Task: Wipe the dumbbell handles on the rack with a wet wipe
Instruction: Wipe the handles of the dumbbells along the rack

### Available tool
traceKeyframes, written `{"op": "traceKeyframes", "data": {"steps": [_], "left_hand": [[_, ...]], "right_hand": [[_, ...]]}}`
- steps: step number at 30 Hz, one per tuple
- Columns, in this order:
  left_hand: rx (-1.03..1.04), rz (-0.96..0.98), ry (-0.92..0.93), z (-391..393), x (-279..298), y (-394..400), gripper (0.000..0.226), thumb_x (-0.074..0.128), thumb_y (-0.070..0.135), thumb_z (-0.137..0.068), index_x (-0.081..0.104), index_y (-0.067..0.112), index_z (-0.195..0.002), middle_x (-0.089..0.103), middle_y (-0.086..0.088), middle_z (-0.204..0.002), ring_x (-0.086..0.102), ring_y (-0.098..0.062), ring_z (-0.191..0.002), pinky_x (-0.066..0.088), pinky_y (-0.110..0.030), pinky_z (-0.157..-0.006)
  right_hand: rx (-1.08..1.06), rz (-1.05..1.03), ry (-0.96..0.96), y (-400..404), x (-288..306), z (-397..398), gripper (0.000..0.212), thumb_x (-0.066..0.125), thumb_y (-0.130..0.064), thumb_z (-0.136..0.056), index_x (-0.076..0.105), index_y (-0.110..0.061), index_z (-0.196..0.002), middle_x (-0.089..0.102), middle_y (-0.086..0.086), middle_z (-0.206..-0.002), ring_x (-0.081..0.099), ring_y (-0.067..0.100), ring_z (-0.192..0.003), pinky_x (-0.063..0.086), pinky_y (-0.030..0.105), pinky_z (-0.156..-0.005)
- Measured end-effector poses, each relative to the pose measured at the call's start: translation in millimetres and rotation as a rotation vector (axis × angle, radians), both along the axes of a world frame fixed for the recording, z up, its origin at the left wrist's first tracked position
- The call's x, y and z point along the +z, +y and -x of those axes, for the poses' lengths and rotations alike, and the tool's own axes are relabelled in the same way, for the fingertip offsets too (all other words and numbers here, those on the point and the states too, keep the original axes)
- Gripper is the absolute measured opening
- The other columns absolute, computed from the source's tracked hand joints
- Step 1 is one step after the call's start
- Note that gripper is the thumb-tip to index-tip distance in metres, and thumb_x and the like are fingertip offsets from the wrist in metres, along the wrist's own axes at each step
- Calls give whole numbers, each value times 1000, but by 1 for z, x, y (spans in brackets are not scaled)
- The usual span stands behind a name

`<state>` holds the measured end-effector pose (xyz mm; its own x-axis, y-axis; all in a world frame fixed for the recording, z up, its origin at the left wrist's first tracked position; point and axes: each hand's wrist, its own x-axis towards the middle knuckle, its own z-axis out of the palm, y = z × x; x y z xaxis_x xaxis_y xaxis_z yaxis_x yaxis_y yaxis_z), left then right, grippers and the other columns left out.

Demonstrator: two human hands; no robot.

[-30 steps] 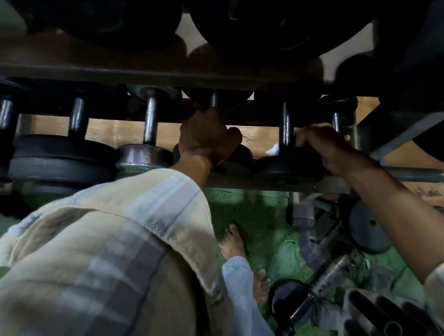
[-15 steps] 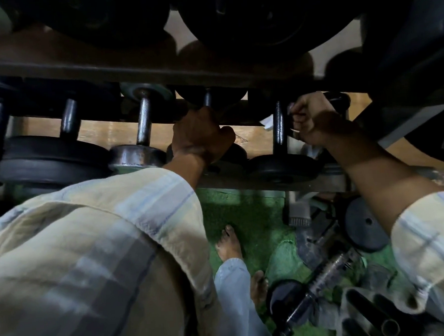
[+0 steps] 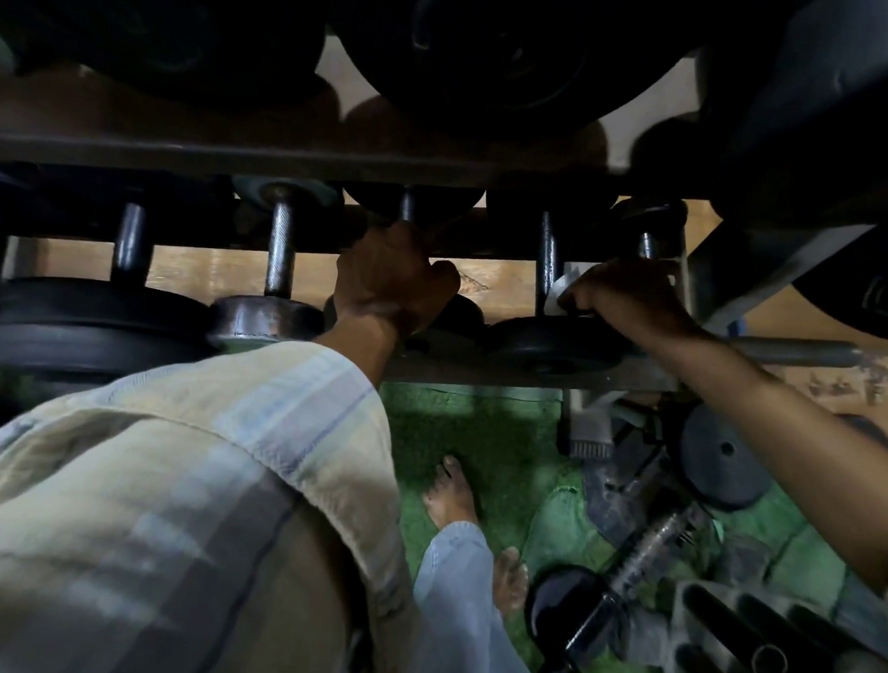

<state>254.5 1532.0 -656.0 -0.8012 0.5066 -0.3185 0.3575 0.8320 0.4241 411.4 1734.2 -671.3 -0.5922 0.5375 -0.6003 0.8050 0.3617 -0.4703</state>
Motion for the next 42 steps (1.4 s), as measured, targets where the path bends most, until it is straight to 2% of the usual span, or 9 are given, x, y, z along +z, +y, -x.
{"op": "traceKeyframes", "data": {"steps": [6, 11, 16, 19, 25, 30, 34, 39, 42], "left_hand": [[12, -10, 5, -1, 0, 0, 35, 66, 40, -80, 69, 16, -104, 67, -15, -113, 65, -38, -102, 46, -37, -80], [-6, -4, -1, 0, 0, -1, 33, 63, 43, -77, 69, 16, -94, 68, -11, -103, 65, -36, -94, 43, -34, -72], [-16, 16, -3, 2, -1, -2, 32, 61, 46, -76, 67, 18, -89, 68, -9, -101, 65, -34, -92, 39, -33, -71], [-36, 29, 4, 2, 0, -2, 23, 61, 44, -79, 63, 21, -80, 63, -3, -86, 65, -31, -88, 36, -32, -70], [-38, 28, 19, 3, -3, -2, 23, 61, 46, -80, 59, 23, -78, 68, -6, -90, 65, -31, -86, 35, -31, -70], [-53, 36, 35, 2, -6, -1, 29, 60, 47, -80, 66, 19, -86, 69, -9, -95, 66, -32, -89, 35, -32, -70], [-54, 34, 39, 3, -8, -2, 28, 59, 50, -81, 63, 22, -82, 69, -9, -96, 65, -33, -92, 35, -32, -70], [-55, 25, 20, 3, -10, -3, 28, 58, 50, -79, 56, 22, -75, 68, -7, -90, 65, -32, -87, 35, -32, -69], [-62, 35, 25, 5, -11, -3, 28, 57, 51, -79, 57, 23, -76, 68, -8, -91, 65, -32, -86, 34, -32, -68]], "right_hand": [[340, -314, 285, -10, 1, 5, 35, 51, -24, -85, 79, -22, -107, 68, -5, -132, 55, 23, -122, 45, 41, -105], [691, -722, 284, 3, -2, 39, 25, 53, -22, -89, 72, -20, -105, 73, 2, -111, 60, 30, -96, 48, 40, -83], [883, -739, -57, -13, -13, 77, 18, 46, -28, -95, 59, -20, -104, 69, -1, -91, 63, 24, -94, 49, 37, -78], [993, -793, -330, -30, -20, 82, 22, 49, -28, -96, 62, -27, -114, 69, -6, -111, 47, 22, -129, 39, 40, -101], [1161, -767, -433, -27, -9, 80, 34, 47, -40, -96, 66, -23, -119, 62, -1, -132, 33, 28, -141, 26, 44, -110], [1215, -527, -340, -21, 5, 75, 34, 46, -44, -98, 69, -20, -90, 65, -3, -94, 47, 17, -99, 28, 43, -105], [1156, -676, -103, -10, -4, 64, 52, 27, -48, -95, 69, -17, -88, 68, 2, -94, 56, 24, -103, 35, 37, -90], [980, -833, 135, 1, -26, 56, 38, 40, -37, -97, 71, -14, -92, 69, 3, -97, 64, 26, -83, 35, 29, -68], [917, -786, 241, 3, -26, 51, 33, 50, -35, -96, 72, -11, -102, 70, 5, -109, 65, 30, -84, 36, 26, -70]]}}
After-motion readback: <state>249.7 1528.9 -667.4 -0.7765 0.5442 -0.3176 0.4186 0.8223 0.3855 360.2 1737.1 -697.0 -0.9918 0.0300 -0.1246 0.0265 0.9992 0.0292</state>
